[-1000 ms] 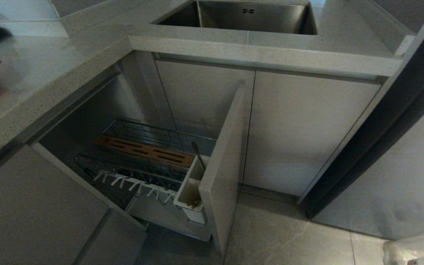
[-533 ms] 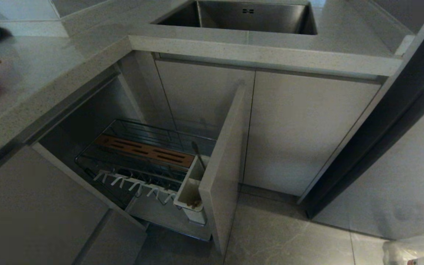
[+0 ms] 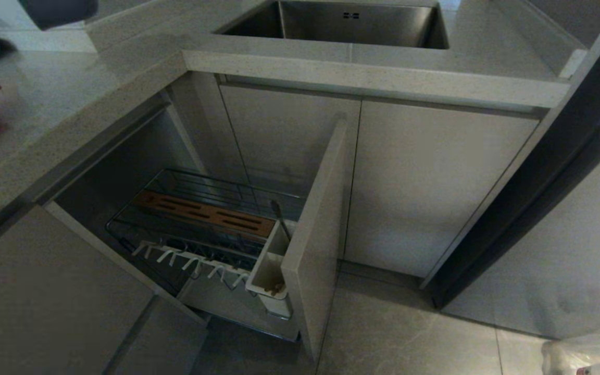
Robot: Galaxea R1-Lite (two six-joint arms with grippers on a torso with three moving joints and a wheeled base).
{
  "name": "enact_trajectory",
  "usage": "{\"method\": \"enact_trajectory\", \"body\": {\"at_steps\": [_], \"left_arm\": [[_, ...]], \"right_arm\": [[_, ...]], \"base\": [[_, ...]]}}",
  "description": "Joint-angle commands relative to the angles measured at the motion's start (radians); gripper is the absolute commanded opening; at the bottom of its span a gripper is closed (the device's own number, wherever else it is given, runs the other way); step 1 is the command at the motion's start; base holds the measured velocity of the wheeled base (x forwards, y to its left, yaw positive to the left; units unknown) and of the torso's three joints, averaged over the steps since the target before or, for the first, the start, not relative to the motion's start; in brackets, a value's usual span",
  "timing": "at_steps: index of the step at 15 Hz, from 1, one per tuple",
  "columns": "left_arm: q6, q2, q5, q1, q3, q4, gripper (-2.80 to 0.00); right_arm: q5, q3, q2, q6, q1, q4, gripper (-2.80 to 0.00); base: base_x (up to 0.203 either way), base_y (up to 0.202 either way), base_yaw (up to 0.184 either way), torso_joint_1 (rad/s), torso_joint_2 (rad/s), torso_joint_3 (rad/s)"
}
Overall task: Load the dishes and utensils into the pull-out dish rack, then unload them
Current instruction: Pick up the bowl and place it in the cupboard
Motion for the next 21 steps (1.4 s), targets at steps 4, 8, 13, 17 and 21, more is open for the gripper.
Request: {"method": "enact_trajectory", "body": {"at_steps": [4, 8, 13, 17, 21], "left_arm": [[-0.107, 0.139, 0.006, -0.027, 0.134, -0.147, -2.80], [-0.113, 0.227, 0.054, -0.025, 0.244, -0.318, -2.80], [-0.108, 0.370, 0.150, -0.025, 0.321, -0.479, -2.80], [-0.096, 0.433, 0.210, -0.028, 0.361, -0.581, -2.80], [-0.094, 0.442, 0.206, -0.028, 0.389, -0.584, -2.80]], "right_arm": [[0.000, 0.000, 0.001, 0.000, 0.000, 0.000, -2.80], [0.000, 0.000, 0.000, 0.000, 0.000, 0.000, -2.80], [0.000, 0.000, 0.000, 0.000, 0.000, 0.000, -2.80], [0.000, 0.000, 0.002, 0.000, 0.000, 0.000, -2.80], [0.000, 0.000, 0.001, 0.000, 0.000, 0.000, -2.80]], "base": [[0.000, 0.000, 0.000, 0.000, 0.00, 0.000], [0.000, 0.000, 0.000, 0.000, 0.00, 0.000], [0.000, 0.000, 0.000, 0.000, 0.00, 0.000], [0.000, 0.000, 0.000, 0.000, 0.00, 0.000], [0.000, 0.000, 0.000, 0.000, 0.00, 0.000]]}}
